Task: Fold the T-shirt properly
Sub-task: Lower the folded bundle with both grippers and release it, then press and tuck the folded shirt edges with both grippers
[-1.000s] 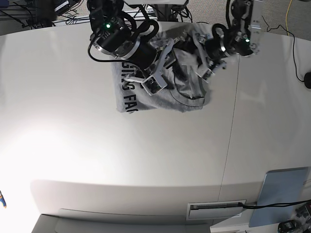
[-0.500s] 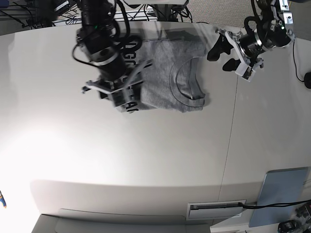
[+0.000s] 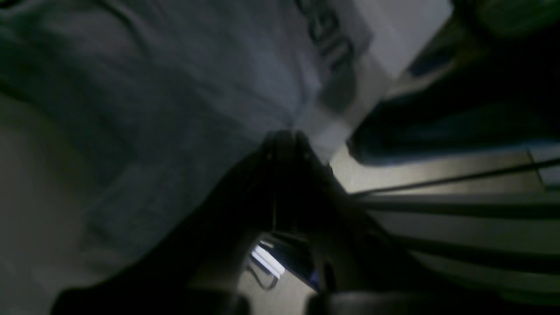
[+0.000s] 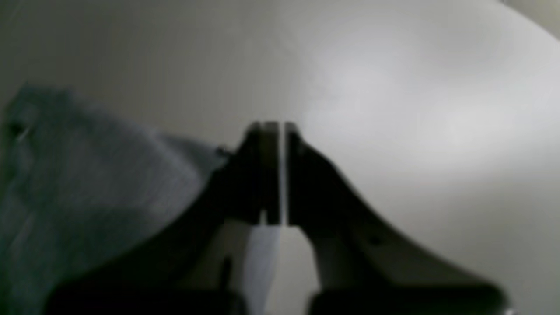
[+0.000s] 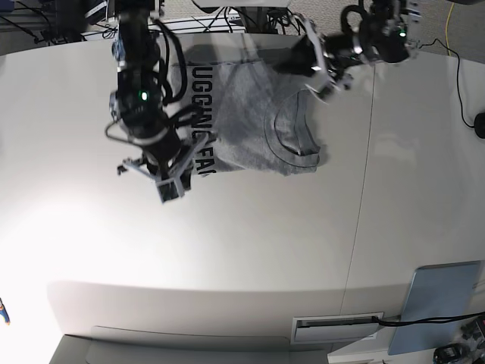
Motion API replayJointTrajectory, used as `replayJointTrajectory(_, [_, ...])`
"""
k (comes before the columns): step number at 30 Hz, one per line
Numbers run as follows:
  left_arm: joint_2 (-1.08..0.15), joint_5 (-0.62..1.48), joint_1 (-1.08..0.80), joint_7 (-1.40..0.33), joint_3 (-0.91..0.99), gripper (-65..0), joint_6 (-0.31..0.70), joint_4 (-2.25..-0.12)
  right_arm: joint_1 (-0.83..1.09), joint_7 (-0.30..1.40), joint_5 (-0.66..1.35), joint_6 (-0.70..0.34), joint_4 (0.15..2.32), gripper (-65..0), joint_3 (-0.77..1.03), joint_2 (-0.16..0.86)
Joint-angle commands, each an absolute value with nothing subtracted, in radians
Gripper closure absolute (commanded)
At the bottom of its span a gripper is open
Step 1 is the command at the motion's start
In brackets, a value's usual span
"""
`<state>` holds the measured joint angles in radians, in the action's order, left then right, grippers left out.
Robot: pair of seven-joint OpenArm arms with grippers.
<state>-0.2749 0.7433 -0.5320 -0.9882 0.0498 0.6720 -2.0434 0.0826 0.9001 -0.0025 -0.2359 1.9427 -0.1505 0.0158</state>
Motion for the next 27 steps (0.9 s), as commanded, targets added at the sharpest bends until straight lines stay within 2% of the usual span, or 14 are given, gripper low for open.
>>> replayJointTrajectory(1, [-0.279,0.758,-0.532,-0.97,0.028,0.0,0.678,-2.051,0.05,0.874,-0.014,-0.239,1.924,0.0,-0.149,0.014])
replayJointTrajectory(6, [-0.279,0.702,-0.532,-0.949,-0.063,0.0,0.672,-2.004,-0.056,0.865,-0.033,-0.261,1.742,0.0,-0.149,0.014])
replayJointTrajectory(9, [-0.279,0.622,-0.532,-0.878,-0.086,0.0,0.609,-1.955,-0.114,0.888,-0.054,-0.291,1.651,0.0,-0.149,0.017])
replayJointTrajectory(12, [-0.28,0.561,-0.532,-0.807,-0.087,0.0,0.589,-1.898,-0.146,0.913,-0.053,-0.324,1.592,0.0,-0.149,0.036])
replayJointTrajectory(22, [-0.28,0.398,-0.397,-0.731,-0.086,0.0,0.442,-1.697,-0.102,0.985,0.042,-0.379,1.599,0.0,-0.15,0.152])
replayJointTrajectory(27, [-0.28,0.352,-0.303,-0.73,-0.055,0.0,0.434,-1.609,-0.028,0.989,0.072,-0.412,1.671,0.0,-0.15,0.167])
